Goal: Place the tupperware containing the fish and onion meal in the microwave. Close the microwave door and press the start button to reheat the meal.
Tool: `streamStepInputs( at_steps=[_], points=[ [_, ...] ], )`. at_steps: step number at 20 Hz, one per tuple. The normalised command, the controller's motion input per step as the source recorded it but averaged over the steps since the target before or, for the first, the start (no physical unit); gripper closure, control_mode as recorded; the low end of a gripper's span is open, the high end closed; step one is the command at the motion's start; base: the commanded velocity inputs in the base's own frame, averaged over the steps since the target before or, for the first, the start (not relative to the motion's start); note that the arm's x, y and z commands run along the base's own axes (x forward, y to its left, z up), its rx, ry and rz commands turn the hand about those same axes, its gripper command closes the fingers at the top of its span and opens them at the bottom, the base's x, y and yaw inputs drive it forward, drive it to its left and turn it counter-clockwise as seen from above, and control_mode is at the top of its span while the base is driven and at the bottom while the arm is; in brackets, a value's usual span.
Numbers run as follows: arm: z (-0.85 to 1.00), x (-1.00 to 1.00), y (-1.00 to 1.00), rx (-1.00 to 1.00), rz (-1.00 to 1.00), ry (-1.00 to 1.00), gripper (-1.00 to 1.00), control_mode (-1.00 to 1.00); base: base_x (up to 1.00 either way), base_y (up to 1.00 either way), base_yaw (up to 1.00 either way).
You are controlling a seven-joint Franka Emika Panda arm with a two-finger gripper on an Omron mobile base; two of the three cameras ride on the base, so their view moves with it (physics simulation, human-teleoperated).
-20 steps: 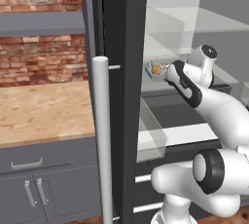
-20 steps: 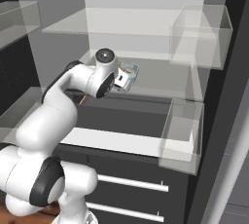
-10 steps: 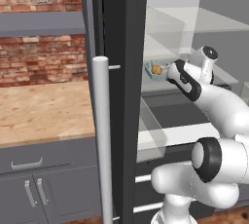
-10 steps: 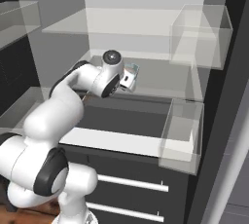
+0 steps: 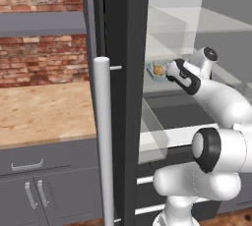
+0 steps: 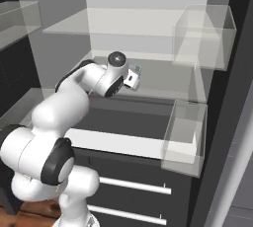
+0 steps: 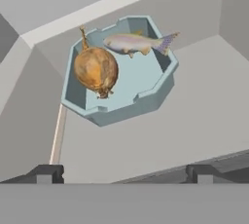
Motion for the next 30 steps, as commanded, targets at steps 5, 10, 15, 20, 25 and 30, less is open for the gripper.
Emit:
streamStepInputs(
  at_steps=[5,10,15,20,25,30],
  points=[
    [-0.05,0.34,-0.05,0.06,0.0,-0.02,-1.0,-1.0,0.0,0.0,0.0],
    [0.0,0.33,-0.08,0.07,0.0,0.0,-1.0,-1.0,0.0,0.0,0.0],
    [-0.02,0.36,-0.12,0.08,0.0,0.01,-1.0,-1.0,0.0,0.0,0.0],
    [-0.15,0.39,-0.08,0.06,0.0,0.02,-1.0,-1.0,0.0,0.0,0.0],
    [-0.24,0.36,-0.06,0.04,0.0,0.01,-1.0,-1.0,0.0,0.0,0.0],
    [-0.27,0.3,-0.01,0.01,0.0,0.03,-1.0,-1.0,0.0,0.0,0.0]
  ],
)
